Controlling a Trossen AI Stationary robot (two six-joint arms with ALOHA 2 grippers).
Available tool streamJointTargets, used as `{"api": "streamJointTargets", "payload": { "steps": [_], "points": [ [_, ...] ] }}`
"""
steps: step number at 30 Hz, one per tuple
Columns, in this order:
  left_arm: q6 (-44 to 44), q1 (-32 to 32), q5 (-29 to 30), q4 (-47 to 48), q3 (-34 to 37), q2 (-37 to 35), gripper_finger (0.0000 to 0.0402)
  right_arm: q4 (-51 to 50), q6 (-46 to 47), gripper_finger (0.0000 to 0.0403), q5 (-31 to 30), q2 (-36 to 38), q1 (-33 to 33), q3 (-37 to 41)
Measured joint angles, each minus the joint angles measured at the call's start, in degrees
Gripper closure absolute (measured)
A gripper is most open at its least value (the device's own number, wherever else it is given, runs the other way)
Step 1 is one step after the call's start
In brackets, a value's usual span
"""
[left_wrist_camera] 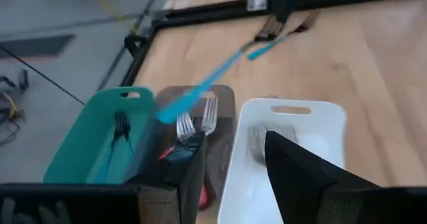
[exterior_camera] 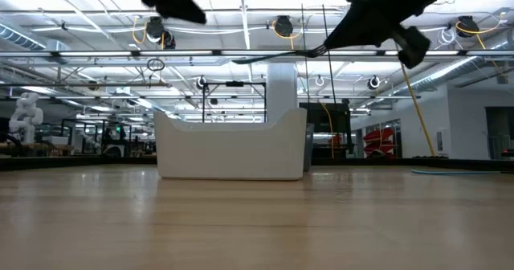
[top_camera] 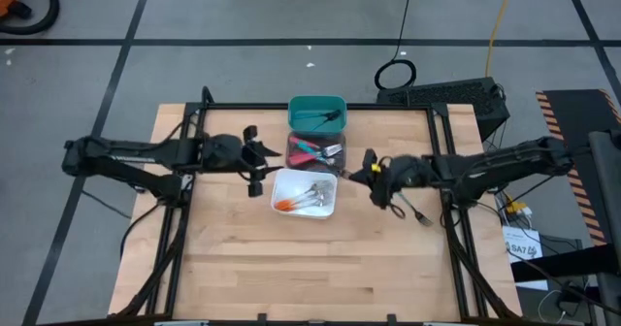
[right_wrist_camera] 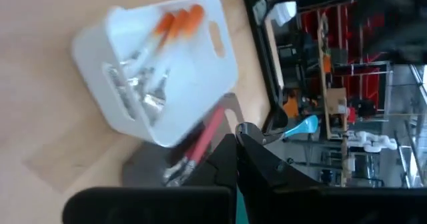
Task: Sort silverware by color (type)
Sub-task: Put the left blue fork into the blue bin
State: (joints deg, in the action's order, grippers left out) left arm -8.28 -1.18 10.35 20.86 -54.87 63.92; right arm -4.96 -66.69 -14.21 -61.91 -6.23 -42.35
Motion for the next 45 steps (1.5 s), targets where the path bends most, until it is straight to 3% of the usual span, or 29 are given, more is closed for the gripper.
{"api": "streamJointTargets", "payload": {
  "steps": [7,12,16,20,29,45],
  "points": [
    [-0.6,-0.4,0.1,-29.6,21.6,-7.7,0.0245,-0.1,-4.1,0.0403,9.2,-2.0,11.6,-4.2],
    [0.1,-0.5,0.2,-38.8,27.5,-6.8,0.0245,-1.4,-7.8,0.0403,14.7,-5.9,20.2,-9.1],
    [1.1,-1.0,0.4,-34.6,27.8,-6.8,0.0245,-5.5,-10.0,0.0403,18.9,-10.9,26.5,-15.1],
    [5.0,-1.4,0.6,-36.2,27.7,-5.7,0.0245,-14.3,-12.0,0.0403,23.3,-17.5,31.7,-23.8],
    [9.0,-1.0,0.5,-31.1,27.8,-2.3,0.0245,-33.2,-17.7,0.0403,29.2,-31.0,39.8,-42.2],
    [9.0,-1.1,0.8,-30.6,27.7,0.4,0.0245,-36.5,-31.1,0.0403,33.8,-39.9,45.4,-44.7]
  ]
}}
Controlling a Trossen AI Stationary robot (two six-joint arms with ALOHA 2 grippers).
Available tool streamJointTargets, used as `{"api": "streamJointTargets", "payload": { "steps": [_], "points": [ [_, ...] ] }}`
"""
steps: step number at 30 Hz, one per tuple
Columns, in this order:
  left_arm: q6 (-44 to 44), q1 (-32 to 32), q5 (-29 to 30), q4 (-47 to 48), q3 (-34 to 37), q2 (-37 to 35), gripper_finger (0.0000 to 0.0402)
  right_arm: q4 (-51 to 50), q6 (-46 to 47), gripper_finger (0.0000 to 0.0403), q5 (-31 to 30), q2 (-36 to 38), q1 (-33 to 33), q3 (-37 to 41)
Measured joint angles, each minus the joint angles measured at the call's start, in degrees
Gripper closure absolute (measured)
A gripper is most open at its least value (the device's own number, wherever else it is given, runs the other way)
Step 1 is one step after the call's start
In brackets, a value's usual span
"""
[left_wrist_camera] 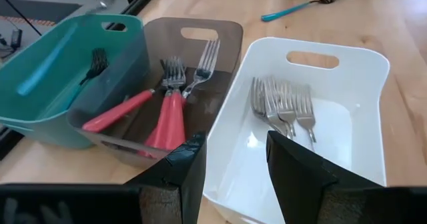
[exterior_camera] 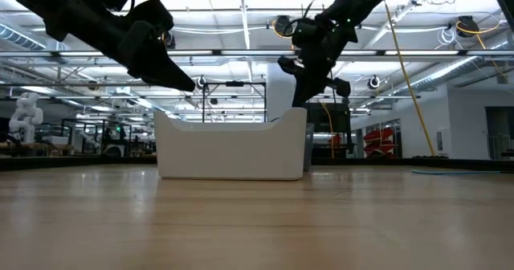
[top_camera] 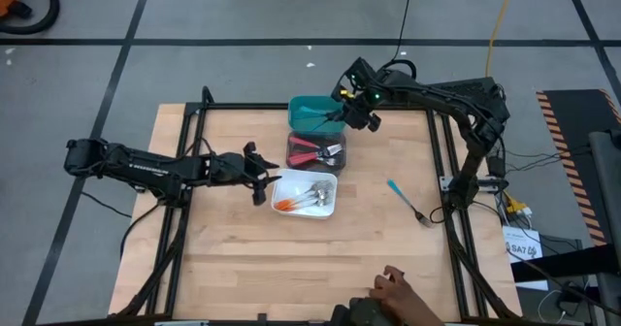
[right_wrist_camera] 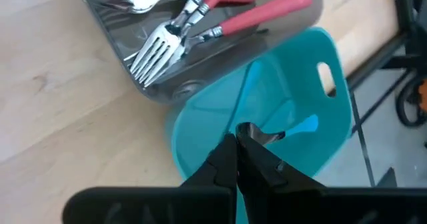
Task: Sort silverware by color (type)
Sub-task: Put the left blue fork into the blue bin
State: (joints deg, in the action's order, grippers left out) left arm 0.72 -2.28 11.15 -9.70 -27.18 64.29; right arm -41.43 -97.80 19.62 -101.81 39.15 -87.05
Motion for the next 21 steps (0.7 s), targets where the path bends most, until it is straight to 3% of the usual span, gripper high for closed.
{"api": "streamJointTargets", "payload": {
  "steps": [21],
  "points": [
    [-0.5,-0.1,2.9,-1.3,0.0,0.0,0.0245,2.2,-1.3,0.04,0.2,-3.1,0.2,0.0]
  ]
}}
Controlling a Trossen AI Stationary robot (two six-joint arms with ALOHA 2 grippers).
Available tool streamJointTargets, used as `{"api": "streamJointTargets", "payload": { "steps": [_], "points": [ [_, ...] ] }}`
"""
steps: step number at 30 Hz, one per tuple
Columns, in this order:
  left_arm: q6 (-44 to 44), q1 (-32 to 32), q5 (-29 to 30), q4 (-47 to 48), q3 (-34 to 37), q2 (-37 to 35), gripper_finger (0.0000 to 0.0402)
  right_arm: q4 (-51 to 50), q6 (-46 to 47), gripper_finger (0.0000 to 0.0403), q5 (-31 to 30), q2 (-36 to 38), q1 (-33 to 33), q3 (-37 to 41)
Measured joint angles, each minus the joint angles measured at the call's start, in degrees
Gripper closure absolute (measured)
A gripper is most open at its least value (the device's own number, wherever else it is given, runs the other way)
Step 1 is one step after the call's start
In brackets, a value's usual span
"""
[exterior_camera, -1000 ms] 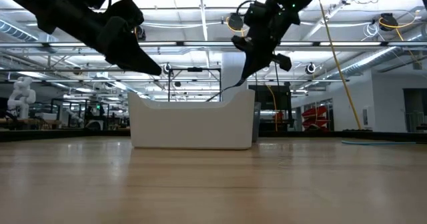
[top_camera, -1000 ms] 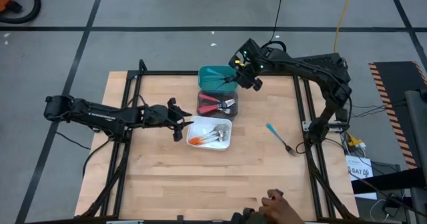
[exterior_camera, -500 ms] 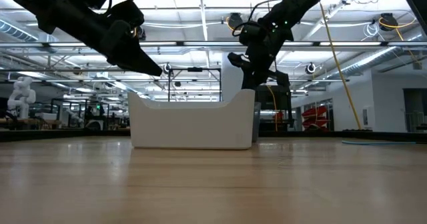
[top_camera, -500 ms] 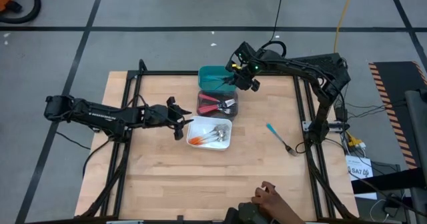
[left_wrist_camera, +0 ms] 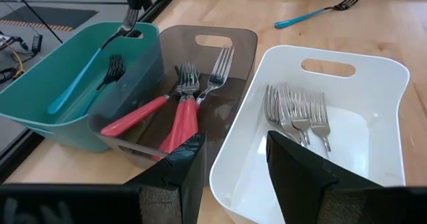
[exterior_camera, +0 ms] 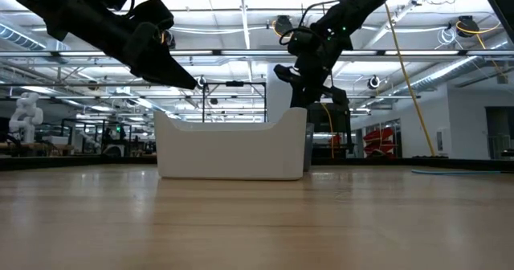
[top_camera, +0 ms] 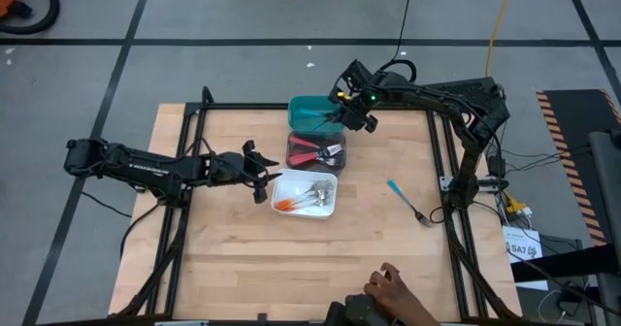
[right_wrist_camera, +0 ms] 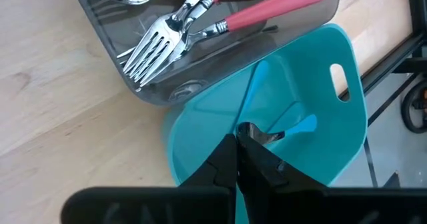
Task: Sort silverware by color (type)
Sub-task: Put the left blue fork into the blue bin
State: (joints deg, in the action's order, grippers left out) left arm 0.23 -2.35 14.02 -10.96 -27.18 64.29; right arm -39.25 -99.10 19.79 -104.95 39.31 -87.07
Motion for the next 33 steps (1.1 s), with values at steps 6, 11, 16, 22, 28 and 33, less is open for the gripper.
{"api": "streamJointTargets", "payload": {
  "steps": [6,11,16,22,28,33],
  "points": [
    [0.0,0.0,0.0,0.0,0.0,0.0,0.0245,1.3,1.8,0.0399,0.0,0.0,0.0,0.0],
    [0.3,0.0,0.0,0.0,0.0,0.0,0.0245,1.5,2.4,0.0399,-0.1,0.0,0.0,0.0],
    [0.3,0.0,0.0,0.0,0.0,0.0,0.0245,1.7,3.7,0.0399,-0.1,0.0,0.0,0.0],
    [0.3,0.0,0.0,0.0,0.0,0.0,0.0245,2.2,3.9,0.0399,-0.1,0.0,0.0,0.0],
    [0.3,0.0,0.0,0.0,0.0,0.0,0.0245,2.2,7.3,0.0399,-0.1,0.0,0.0,0.0],
    [0.3,0.0,0.0,0.0,0.0,0.0,0.0245,2.2,8.5,0.0398,-0.1,-0.1,0.1,0.0]
  ]
}}
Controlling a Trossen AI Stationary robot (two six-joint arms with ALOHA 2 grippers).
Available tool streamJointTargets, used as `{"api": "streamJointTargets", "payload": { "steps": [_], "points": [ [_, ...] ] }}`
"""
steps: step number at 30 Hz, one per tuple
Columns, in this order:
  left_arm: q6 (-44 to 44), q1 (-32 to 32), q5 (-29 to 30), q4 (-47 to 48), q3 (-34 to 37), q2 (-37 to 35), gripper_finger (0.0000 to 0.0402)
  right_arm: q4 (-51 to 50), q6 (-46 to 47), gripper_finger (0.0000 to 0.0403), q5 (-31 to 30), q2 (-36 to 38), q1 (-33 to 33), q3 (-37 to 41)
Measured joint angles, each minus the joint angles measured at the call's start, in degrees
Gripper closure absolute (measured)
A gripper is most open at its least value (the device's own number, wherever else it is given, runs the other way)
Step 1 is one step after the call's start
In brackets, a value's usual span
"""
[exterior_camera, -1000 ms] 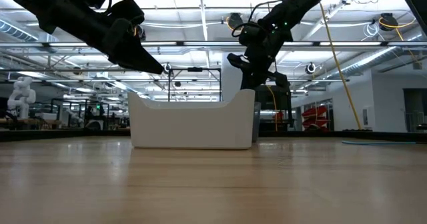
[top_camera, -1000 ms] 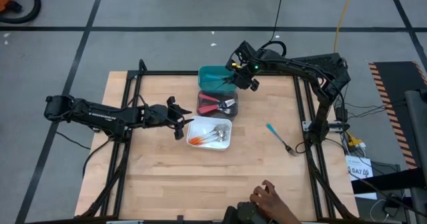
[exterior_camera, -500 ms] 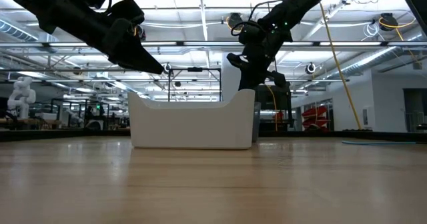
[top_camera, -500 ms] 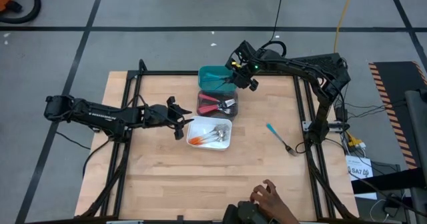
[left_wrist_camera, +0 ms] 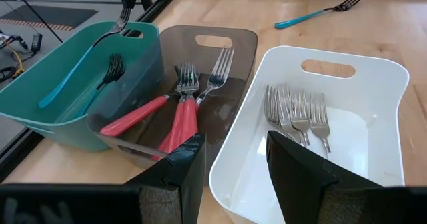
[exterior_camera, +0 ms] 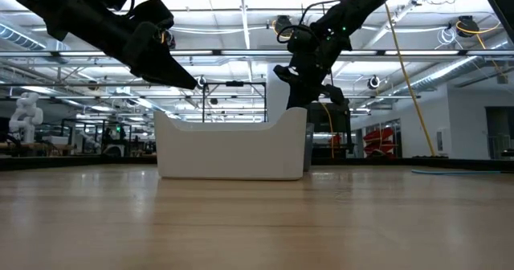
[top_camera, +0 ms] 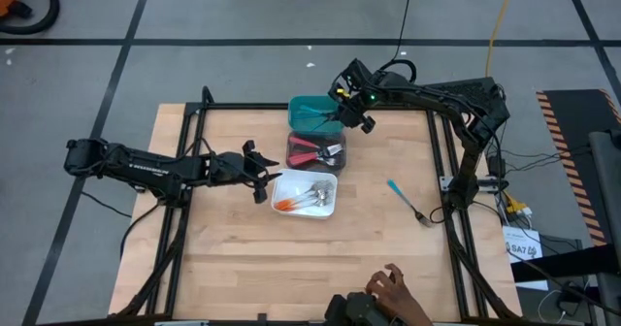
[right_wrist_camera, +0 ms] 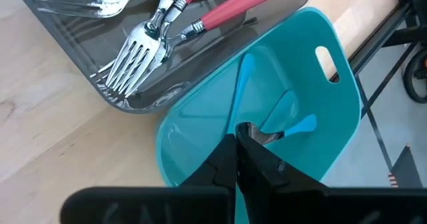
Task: Sort silverware by color (type)
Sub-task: Put the left blue fork into the blue bin
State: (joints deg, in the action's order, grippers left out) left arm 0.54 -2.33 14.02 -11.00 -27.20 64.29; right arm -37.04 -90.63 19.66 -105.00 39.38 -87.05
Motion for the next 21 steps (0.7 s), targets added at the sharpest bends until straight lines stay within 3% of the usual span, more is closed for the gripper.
{"api": "streamJointTargets", "payload": {
  "steps": [15,21],
  "points": [
    [0.0,0.0,0.0,-0.1,0.0,0.0,0.0245,1.1,2.4,0.0397,-4.4,-4.5,0.0,0.0],
    [0.0,0.0,0.0,-0.1,0.0,0.0,0.0245,1.8,6.9,0.0352,-5.0,-4.6,0.1,0.0]
  ]
}}
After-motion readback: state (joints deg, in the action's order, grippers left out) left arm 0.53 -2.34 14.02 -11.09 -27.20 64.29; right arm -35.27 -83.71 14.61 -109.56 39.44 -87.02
